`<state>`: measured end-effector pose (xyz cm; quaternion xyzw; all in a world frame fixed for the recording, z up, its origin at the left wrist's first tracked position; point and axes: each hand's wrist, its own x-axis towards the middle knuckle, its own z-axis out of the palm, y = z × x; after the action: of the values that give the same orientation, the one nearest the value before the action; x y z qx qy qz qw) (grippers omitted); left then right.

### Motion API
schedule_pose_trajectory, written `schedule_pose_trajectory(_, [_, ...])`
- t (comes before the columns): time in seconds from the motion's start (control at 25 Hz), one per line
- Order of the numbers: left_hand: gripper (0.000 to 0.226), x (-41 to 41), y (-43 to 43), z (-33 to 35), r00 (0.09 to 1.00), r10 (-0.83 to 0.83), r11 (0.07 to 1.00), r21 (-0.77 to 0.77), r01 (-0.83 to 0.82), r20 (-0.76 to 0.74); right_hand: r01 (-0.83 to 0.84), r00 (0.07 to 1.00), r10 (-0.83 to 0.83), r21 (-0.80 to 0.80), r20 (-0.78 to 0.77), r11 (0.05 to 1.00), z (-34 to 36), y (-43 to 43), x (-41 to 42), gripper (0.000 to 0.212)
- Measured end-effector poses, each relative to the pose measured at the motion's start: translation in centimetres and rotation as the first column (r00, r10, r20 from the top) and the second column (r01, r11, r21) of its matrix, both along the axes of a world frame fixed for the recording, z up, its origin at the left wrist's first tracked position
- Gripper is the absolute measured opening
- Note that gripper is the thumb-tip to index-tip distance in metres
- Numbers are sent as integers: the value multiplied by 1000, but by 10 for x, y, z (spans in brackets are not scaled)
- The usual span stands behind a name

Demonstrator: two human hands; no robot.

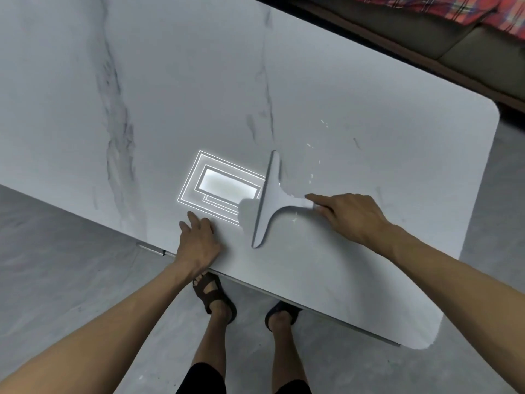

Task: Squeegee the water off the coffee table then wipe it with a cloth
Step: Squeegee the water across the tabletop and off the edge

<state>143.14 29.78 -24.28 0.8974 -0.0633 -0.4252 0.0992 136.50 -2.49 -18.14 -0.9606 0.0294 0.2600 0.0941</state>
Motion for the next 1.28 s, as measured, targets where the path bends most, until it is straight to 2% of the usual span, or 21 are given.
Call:
schedule_pose_trajectory(0.12, [36,-1,-18,4,999,-27,999,45,28,-29,138,990,-139,-61,-12,989,13,-40,-38,41])
schedule_pose_trajectory(0.24, [23,-6,-46,19,997,-70,997,-27,71,29,217,976,-218,-71,-9,974,28,-66,-65,39])
schedule_pose_trajectory(0.32, [20,-6,-68,32,1000,-20,996,-83,21,21,292,956,-292,-19,-4,956,37,-75,-70,35])
schedule_pose_trajectory(0.4, [31,-2,-89,43,999,13,994,-108,-9,31,466,884,-467,126,-23,876,45,-78,-64,30])
schedule_pose_trajectory(0.48, [36,7,-109,56,997,3,994,-110,6,77,624,773,-627,289,-94,726,50,-80,-53,25])
schedule_pose_trajectory(0.56, [36,18,-125,64,992,-21,994,-106,35,127,693,700,-699,374,-146,616,55,-82,-38,20])
schedule_pose_trajectory(0.64, [36,34,-137,65,987,-12,993,-115,31,160,712,660,-739,426,-137,557,60,-88,-12,25])
schedule_pose_trajectory(0.8, [29,81,-168,45,980,-17,982,-179,53,199,731,619,-782,415,-71,541,52,-117,68,40])
schedule_pose_trajectory(0.96, [14,130,-197,13,971,-103,966,-210,149,218,769,549,-836,393,1,505,27,-158,171,40])
schedule_pose_trajectory(1.04, [26,143,-204,3,963,-170,964,-169,207,211,782,525,-851,387,13,488,18,-171,212,42])
schedule_pose_trajectory(1.16, [42,157,-212,-11,939,-322,943,-40,329,120,752,600,-799,323,26,575,-2,-168,238,39])
schedule_pose_trajectory(1.28, [48,163,-225,-8,925,-380,924,37,380,-23,660,710,-702,293,59,692,-10,-149,198,46])
